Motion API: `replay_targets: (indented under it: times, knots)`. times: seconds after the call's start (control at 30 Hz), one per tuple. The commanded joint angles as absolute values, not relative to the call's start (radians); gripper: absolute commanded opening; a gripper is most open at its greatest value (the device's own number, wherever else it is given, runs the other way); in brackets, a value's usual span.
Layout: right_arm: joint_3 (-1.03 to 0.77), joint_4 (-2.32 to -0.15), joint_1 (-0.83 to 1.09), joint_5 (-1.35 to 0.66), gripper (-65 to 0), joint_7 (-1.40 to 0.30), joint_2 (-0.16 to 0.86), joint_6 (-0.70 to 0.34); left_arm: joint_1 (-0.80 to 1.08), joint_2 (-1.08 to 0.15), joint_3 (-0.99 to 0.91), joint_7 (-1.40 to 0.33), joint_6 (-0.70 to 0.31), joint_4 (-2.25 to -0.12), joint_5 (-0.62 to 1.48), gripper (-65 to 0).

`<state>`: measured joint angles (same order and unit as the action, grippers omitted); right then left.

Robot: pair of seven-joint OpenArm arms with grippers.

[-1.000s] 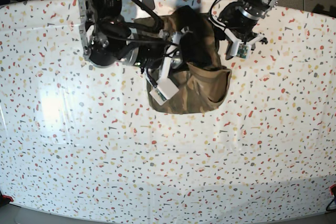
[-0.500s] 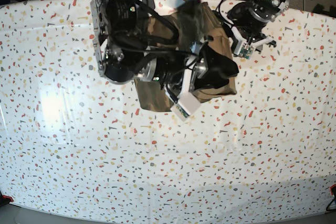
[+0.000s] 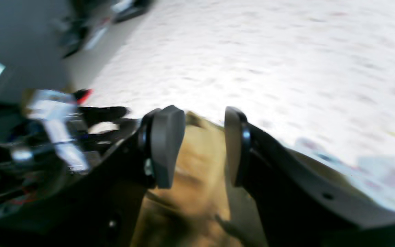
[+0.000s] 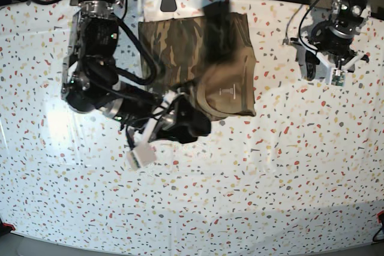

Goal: Fold the T-shirt properly
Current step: 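Lift and fold the strip end over toward the left gripper, then grasp the folded bundle with both grippers and rotate it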

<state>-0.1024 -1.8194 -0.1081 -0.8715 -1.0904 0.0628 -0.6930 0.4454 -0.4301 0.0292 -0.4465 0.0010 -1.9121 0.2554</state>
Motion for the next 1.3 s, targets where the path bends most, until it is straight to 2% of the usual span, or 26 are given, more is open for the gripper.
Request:
replay_targets:
  times: [0.0,0.07,0.17,0.23,0.27,0.5,0.7,0.8,0.97,1.07,1.27]
  knots:
    - [-0.117,-1.835,-0.127,-0.9,-43.2,-1.081,0.083,-0.698,0.458,-0.438,0.026,-0.419,-0.025,-1.968,0.278,-39.5]
    - [-0.138,-1.835,-0.126,-0.897,-47.7,-1.098,0.13,-0.698,0.486,-0.427,0.027,-0.418,-0.098,-2.047,0.34,-39.7]
    - [-0.144,-1.834,-0.119,-0.87,-58.0,-1.098,0.186,-0.698,0.519,-0.376,0.028,-0.419,-0.214,-2.144,0.434,-39.7]
    - [-0.143,-1.834,-0.115,-0.85,-64.3,-1.094,0.194,-0.698,0.527,-0.336,0.028,-0.419,-0.262,-2.174,0.485,-39.7]
    - [-0.142,-1.834,-0.113,-0.834,-65.0,-1.076,0.193,-0.698,0.529,-0.317,0.029,-0.419,-0.279,-2.175,0.506,-39.7]
    - [-0.048,-1.695,-0.121,-0.706,-65.0,-0.975,0.191,-0.698,0.529,-0.25,0.163,-0.448,-0.315,-2.129,0.507,-39.8]
    - [0.015,-1.551,-0.161,-0.595,-65.0,-0.962,0.191,-0.698,0.528,-0.214,0.277,-0.404,-0.283,-1.98,0.344,-39.8]
    - [0.014,-1.514,-0.163,-0.537,-65.0,-0.937,0.192,-0.698,0.516,-0.199,0.276,-0.34,-0.262,-1.855,0.278,-39.8]
    - [0.014,-1.498,-0.16,-0.504,-65.0,-0.941,0.2,-0.698,0.432,-0.195,0.276,-0.339,-0.26,-1.67,0.262,-39.8]
    - [0.012,-1.499,-0.159,-0.497,-65.0,-0.945,0.2,-0.698,0.38,-0.198,0.274,-0.345,-0.203,-1.604,0.261,-39.8]
    - [0.012,-1.503,-0.148,-0.498,-65.0,-1.076,0.205,-0.698,0.299,-0.218,0.235,-0.369,-0.187,-1.529,0.258,-39.8]
